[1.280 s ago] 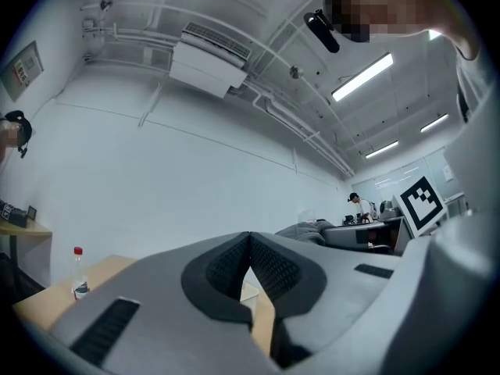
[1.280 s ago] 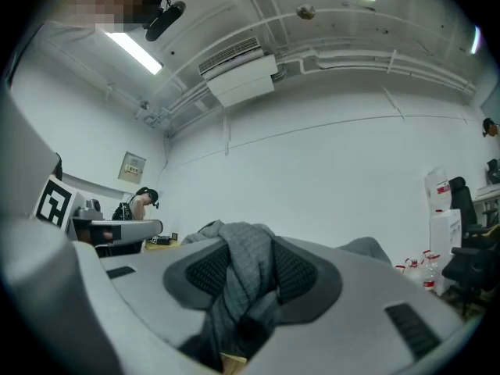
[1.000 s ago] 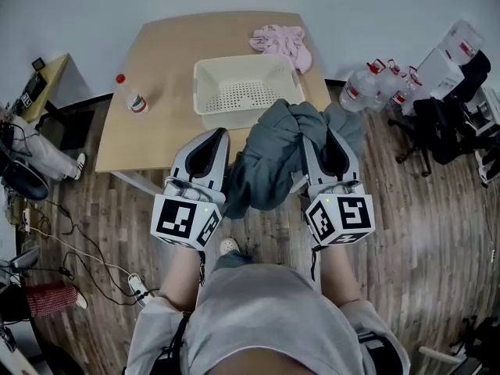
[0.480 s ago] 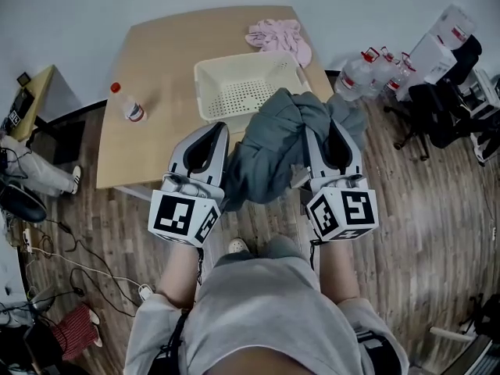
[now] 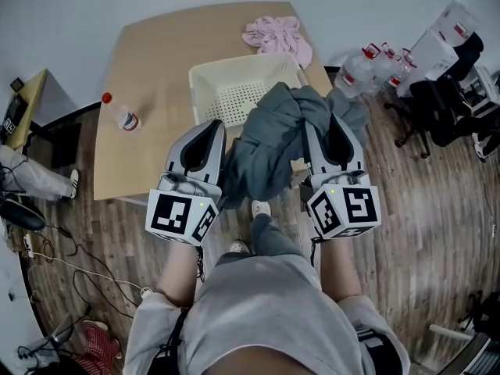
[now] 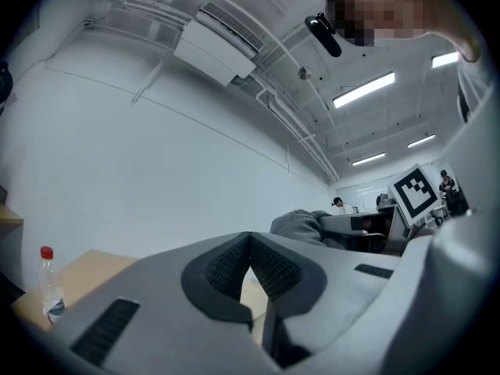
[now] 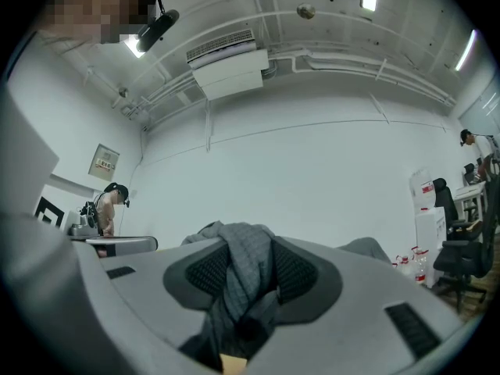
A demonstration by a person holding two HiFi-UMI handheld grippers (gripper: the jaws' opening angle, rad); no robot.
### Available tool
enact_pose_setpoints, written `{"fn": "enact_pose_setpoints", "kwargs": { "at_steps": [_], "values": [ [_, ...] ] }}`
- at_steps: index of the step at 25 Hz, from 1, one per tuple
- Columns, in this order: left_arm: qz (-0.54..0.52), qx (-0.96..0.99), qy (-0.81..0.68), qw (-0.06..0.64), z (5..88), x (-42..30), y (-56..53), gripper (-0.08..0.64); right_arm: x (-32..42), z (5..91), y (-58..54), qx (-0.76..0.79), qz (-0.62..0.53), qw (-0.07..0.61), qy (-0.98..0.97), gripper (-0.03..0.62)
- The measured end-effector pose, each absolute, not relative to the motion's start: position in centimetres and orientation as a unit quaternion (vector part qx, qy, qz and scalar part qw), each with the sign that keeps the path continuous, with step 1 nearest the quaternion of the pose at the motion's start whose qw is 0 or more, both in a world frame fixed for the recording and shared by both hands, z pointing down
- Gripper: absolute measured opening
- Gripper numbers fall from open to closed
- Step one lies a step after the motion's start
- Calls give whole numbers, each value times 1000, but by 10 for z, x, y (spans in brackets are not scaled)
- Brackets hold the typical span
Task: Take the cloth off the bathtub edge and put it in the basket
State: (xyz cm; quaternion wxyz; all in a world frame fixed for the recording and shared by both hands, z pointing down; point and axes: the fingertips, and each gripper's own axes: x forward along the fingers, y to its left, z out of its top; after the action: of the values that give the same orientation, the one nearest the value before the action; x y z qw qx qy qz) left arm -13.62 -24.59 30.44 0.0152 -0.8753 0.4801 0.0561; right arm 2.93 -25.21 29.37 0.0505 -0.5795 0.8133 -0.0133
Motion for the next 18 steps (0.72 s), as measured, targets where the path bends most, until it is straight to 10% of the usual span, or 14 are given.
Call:
{"fn": "enact_pose_setpoints", "kwargs": {
  "at_steps": [18],
  "values": [
    [68, -839, 539, 27, 285, -149, -366, 14, 16, 229, -414, -525, 19, 76, 847, 160]
  ]
}}
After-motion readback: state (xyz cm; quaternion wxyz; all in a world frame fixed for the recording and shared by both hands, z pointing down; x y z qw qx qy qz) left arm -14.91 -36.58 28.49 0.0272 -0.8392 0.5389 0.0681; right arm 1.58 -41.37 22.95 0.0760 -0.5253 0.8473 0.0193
